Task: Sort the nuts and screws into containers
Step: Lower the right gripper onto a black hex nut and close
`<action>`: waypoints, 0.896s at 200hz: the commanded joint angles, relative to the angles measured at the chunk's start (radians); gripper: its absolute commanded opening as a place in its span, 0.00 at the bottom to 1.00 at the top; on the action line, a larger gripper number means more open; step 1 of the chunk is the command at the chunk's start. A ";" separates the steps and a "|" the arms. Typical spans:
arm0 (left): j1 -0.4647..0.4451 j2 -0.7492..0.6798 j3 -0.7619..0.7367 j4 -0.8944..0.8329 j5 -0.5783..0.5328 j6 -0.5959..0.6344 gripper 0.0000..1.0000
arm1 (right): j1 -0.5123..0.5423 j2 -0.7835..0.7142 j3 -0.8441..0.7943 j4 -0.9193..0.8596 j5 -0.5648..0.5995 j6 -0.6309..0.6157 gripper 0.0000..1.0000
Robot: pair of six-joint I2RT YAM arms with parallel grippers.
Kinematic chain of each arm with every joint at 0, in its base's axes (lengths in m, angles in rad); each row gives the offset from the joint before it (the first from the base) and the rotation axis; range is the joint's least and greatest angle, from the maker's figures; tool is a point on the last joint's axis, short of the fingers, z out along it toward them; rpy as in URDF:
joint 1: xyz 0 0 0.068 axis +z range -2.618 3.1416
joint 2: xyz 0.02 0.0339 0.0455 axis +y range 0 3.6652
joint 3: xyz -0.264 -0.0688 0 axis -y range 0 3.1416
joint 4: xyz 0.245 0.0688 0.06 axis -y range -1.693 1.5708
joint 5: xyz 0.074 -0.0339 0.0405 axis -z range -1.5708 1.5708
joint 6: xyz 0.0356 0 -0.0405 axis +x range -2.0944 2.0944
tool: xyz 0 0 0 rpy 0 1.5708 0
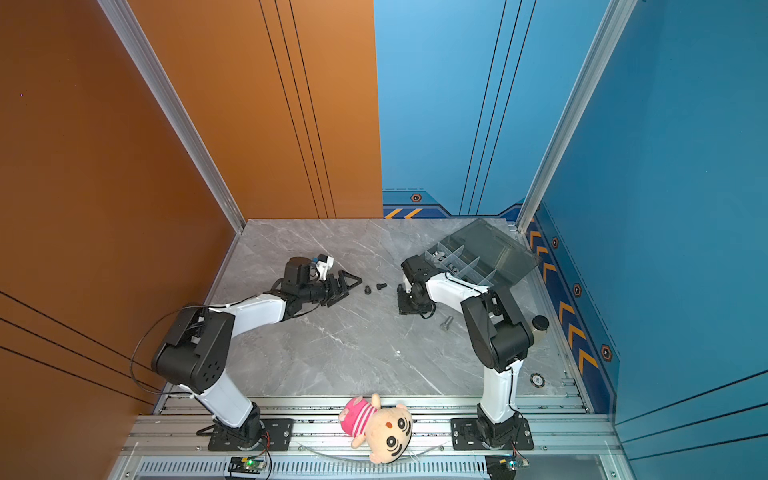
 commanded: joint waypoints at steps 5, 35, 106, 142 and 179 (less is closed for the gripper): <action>0.002 0.017 0.002 -0.004 0.006 0.018 0.98 | -0.001 -0.001 -0.024 -0.008 0.007 0.026 0.42; 0.003 0.014 0.001 -0.004 0.006 0.018 0.98 | 0.016 0.022 -0.008 -0.003 0.018 0.034 0.42; 0.006 0.016 -0.001 -0.004 0.007 0.019 0.98 | 0.051 0.064 0.015 -0.050 0.157 0.075 0.40; 0.006 0.018 0.001 -0.002 0.007 0.019 0.98 | 0.052 0.082 0.015 -0.053 0.173 0.108 0.36; 0.007 0.018 0.001 -0.001 0.006 0.020 0.98 | 0.054 0.090 0.015 -0.059 0.180 0.110 0.33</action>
